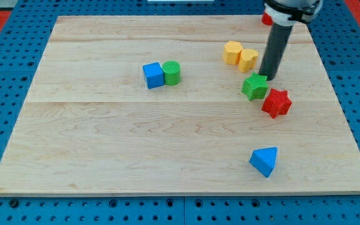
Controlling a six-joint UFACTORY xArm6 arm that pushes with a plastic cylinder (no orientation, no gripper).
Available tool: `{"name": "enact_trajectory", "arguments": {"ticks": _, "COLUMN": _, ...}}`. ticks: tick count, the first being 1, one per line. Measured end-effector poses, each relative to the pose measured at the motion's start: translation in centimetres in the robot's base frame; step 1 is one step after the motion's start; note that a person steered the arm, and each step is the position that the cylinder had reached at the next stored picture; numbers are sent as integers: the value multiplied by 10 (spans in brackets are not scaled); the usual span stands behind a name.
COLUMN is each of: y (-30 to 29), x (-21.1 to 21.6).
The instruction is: Move the green star towards the green circle
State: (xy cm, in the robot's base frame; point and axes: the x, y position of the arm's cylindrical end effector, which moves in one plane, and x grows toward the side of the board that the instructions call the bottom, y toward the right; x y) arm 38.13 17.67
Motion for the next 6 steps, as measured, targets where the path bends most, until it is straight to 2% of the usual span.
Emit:
{"name": "enact_trajectory", "arguments": {"ticks": 1, "y": 26, "x": 2}}
{"name": "enact_trajectory", "arguments": {"ticks": 3, "y": -3, "x": 32}}
{"name": "enact_trajectory", "arguments": {"ticks": 6, "y": -151, "x": 24}}
